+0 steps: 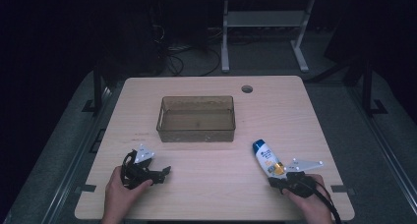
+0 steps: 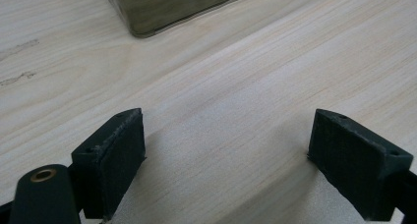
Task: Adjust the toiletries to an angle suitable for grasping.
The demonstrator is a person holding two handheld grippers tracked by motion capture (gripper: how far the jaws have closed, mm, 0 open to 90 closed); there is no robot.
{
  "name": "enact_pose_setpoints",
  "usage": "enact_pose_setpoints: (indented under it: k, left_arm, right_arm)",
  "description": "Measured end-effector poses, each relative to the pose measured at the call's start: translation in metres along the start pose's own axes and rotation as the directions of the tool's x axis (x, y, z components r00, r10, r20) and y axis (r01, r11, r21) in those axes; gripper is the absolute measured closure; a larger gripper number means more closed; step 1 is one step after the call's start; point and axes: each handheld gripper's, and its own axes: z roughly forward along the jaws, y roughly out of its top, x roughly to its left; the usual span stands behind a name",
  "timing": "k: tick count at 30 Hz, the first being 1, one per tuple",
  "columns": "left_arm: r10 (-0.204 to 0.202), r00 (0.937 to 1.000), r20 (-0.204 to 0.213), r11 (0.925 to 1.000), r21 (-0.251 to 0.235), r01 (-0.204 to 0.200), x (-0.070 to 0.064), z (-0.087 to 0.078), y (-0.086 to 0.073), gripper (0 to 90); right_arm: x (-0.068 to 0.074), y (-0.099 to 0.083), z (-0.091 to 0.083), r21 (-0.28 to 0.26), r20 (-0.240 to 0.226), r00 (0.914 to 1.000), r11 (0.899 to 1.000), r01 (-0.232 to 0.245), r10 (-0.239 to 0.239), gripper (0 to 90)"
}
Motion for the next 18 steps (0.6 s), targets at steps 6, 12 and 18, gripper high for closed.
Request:
enact_pose_setpoints:
  k: [6, 12, 18]
  left_arm:
    - [-0.001, 1.0, 0.0, 1.0, -0.001, 0.001, 0.0, 0.0, 0.0, 12.7]
    - [-0.002, 1.0, 0.0, 1.0, -0.001, 0.002, 0.0, 0.0, 0.0, 12.7]
    - [0.0, 1.0, 0.0, 1.0, 0.0, 0.0, 0.0, 0.0, 0.0, 12.7]
  right_arm:
    - [-0.004, -0.002, -0.002, 0.004, 0.013, 0.9998, 1.0, -0.018, 0.018, 90.0]
    - [-0.001, 0.002, -0.002, -0.013, -0.01, 0.9999, 1.0, 0.0, 0.0, 87.8]
    - [-0.001, 0.009, -0.005, -0.049, -0.028, 0.9996, 0.999, 0.0, -0.002, 74.5]
